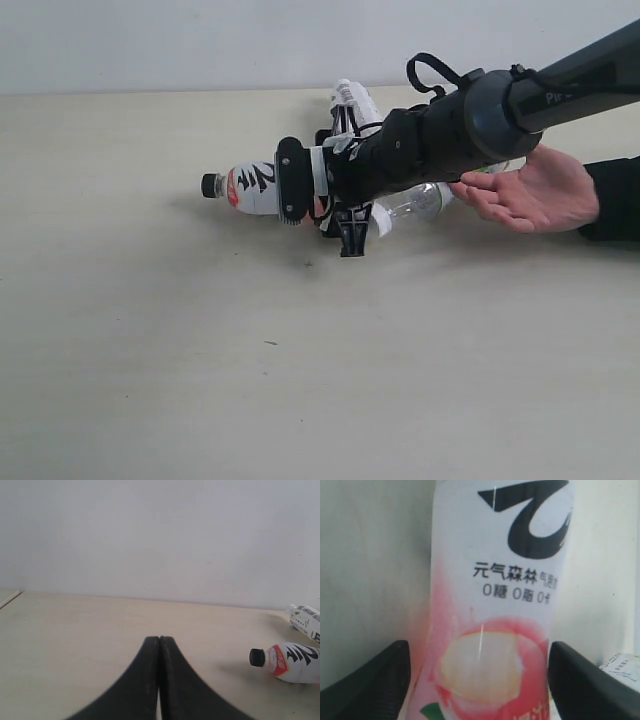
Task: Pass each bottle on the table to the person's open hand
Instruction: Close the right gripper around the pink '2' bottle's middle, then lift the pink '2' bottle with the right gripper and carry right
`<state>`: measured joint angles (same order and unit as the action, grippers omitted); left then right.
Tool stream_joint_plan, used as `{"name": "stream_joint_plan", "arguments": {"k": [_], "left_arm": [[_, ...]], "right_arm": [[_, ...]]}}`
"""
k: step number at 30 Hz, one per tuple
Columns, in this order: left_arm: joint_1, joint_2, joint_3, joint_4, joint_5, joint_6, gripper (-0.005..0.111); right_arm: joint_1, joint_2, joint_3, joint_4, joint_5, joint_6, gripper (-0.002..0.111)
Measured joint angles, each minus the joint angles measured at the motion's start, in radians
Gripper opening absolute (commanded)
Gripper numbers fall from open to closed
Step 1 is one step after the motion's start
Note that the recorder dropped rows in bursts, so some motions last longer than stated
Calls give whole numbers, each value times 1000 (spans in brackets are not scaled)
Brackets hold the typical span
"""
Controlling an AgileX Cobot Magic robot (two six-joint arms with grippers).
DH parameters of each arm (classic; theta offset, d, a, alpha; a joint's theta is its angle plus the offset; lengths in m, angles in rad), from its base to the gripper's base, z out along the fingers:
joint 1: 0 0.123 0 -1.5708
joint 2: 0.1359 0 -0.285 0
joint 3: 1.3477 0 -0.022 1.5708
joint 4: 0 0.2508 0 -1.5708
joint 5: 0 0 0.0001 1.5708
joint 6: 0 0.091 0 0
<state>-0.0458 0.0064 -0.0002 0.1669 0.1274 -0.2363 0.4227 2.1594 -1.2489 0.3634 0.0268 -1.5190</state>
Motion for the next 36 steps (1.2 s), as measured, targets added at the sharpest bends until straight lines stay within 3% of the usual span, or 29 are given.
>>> {"name": "stream_joint_plan", "arguments": {"k": [3, 7, 9, 27, 30, 36], "left_arm": [[0, 0, 0, 0, 0, 0, 1], [0, 0, 0, 0, 0, 0, 1], [0, 0, 0, 0, 0, 0, 1], [0, 0, 0, 0, 0, 0, 1], [0, 0, 0, 0, 0, 0, 1], [0, 0, 0, 0, 0, 0, 1]], "right_arm": [[0, 0, 0, 0, -2, 0, 37], [18, 0, 0, 0, -5, 2, 9], [34, 1, 0, 0, -17, 2, 1], [58, -61, 0, 23, -62, 18, 0], [58, -113, 0, 77, -62, 39, 0], [58, -226, 0, 387, -66, 48, 0]]}}
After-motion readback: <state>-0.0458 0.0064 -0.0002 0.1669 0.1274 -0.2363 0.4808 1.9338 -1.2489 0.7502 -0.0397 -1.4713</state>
